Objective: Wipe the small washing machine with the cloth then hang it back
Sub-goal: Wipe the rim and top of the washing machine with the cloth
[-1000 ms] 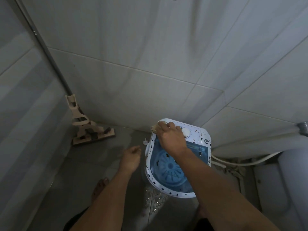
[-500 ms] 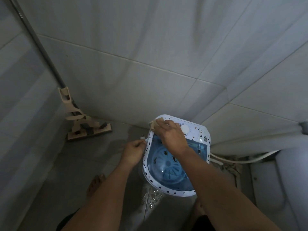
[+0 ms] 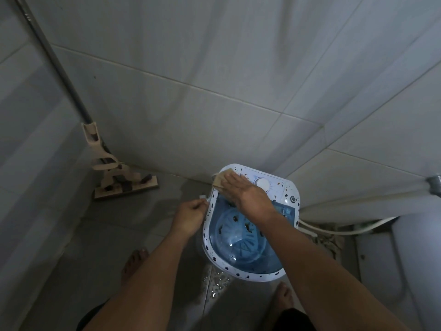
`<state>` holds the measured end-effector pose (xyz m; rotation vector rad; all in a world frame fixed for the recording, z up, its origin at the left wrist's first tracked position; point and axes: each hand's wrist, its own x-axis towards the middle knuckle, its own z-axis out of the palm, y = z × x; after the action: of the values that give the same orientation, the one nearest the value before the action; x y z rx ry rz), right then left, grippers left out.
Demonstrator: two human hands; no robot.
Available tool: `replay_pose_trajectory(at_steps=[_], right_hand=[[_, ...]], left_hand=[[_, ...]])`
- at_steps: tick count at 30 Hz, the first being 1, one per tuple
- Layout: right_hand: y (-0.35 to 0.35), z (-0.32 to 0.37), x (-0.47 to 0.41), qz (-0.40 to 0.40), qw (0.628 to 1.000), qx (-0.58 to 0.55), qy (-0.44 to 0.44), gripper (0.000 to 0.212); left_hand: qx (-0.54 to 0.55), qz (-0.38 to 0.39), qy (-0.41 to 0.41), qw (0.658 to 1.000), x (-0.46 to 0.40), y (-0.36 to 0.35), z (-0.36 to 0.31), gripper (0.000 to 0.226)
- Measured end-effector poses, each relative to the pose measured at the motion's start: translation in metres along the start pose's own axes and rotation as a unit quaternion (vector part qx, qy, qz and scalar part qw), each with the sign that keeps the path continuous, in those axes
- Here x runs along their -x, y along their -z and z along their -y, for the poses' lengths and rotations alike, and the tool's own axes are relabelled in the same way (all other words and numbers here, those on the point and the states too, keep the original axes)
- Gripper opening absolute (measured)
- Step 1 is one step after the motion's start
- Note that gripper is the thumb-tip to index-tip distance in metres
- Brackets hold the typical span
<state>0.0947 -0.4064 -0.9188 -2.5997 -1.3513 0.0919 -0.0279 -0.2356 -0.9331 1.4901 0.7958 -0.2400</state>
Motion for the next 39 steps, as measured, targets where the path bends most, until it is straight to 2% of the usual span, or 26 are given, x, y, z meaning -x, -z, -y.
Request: replay_pose_trajectory(at_steps=[3,6,10,12,17,21,26,28,34,39], right_hand=[[0.001,-0.003,-0.001,-0.002,1.0,-0.018,-0.014,0.045],[0.003,0.001,-0.005,-0.058,0.997,-0.031,-0.029,0.036],[0.001,0.004,-0.009,-0.113,0.994,-0.01,-0.001,0.031],[-0.002,0.0,-0.009,-0.1,0.995,-0.013,-0.006,0.031],[-0.01,-0.001,-0.001,-0.082,0.997,0.008,-0.013,0.051],[-0.012,0.002,0.005,-0.1,0.995,0.025,-0.005,0.045],[-0.016,0.002,0.005,-0.1,0.994,0.039,-0.005,0.042],[-0.014,0.004,0.005,-0.092,0.995,0.037,-0.018,0.048],[-0.013,0.004,0.001,-0.073,0.995,0.059,-0.027,0.045],[-0.012,0.009,-0.002,-0.049,0.993,0.093,-0.052,0.048]], left_hand=[[-0.002,0.003,-0.001,1.0,-0.002,-0.001,0.001,0.03],[-0.003,-0.002,-0.005,1.0,-0.001,-0.002,-0.001,0.023],[-0.002,0.002,-0.015,1.0,-0.002,-0.003,0.001,0.019],[-0.003,0.009,-0.015,1.0,-0.003,-0.002,0.002,0.023],[-0.007,0.013,-0.011,1.0,-0.006,-0.002,0.005,0.036],[-0.013,0.011,-0.013,1.0,-0.004,-0.002,0.003,0.04],[-0.021,0.013,-0.012,1.0,-0.002,-0.002,0.001,0.034],[-0.027,0.013,-0.01,1.0,-0.002,-0.002,0.001,0.033],[-0.018,0.017,-0.003,1.0,-0.005,-0.001,0.003,0.045],[-0.016,0.019,-0.005,1.0,0.001,-0.002,-0.002,0.032]])
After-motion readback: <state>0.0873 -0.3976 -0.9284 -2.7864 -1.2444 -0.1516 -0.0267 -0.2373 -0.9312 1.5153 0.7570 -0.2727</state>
